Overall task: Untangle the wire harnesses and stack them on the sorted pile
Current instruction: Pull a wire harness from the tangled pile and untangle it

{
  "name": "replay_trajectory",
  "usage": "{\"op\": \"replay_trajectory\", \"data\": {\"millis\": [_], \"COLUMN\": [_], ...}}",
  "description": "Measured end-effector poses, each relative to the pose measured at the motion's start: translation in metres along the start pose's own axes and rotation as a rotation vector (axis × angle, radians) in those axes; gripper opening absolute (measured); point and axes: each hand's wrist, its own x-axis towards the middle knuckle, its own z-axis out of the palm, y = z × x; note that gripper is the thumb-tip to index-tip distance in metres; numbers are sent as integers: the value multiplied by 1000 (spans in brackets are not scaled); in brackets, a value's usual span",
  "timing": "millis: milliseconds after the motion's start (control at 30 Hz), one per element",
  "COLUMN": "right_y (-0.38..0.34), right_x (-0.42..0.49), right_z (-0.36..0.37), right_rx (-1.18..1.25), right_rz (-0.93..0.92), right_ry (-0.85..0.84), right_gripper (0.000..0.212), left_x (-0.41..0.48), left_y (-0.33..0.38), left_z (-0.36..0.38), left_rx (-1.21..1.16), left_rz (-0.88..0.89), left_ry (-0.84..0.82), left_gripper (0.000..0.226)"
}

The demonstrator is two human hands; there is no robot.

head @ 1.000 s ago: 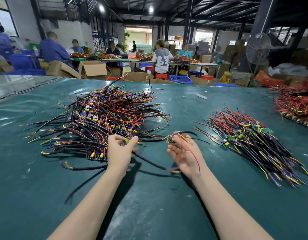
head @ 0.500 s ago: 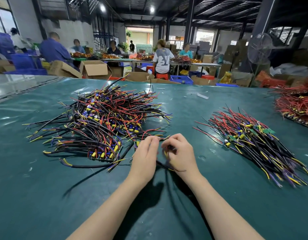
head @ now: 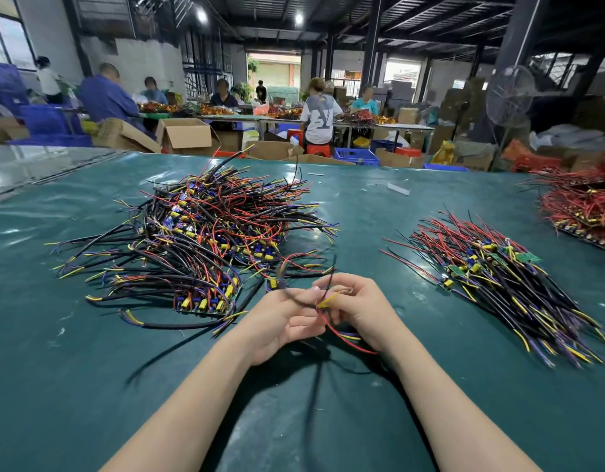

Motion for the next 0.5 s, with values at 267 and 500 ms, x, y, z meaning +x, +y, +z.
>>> {"op": "replay_trajectory", "data": {"millis": [267, 500], "right_y": [2, 5], "right_x": [2, 6], "right_z": [5, 1], "right_rx": [-81, 74], "right_rz": [-14, 78], "right_ry": [69, 107], "right_gripper": [21, 22], "left_x": [0, -2], "left_y": [1, 5], "left_z": [-2, -8], "left_rx": [-132, -156], "left_rz": [-41, -73], "left_ry": [-10, -83], "left_gripper": [12, 36]}}
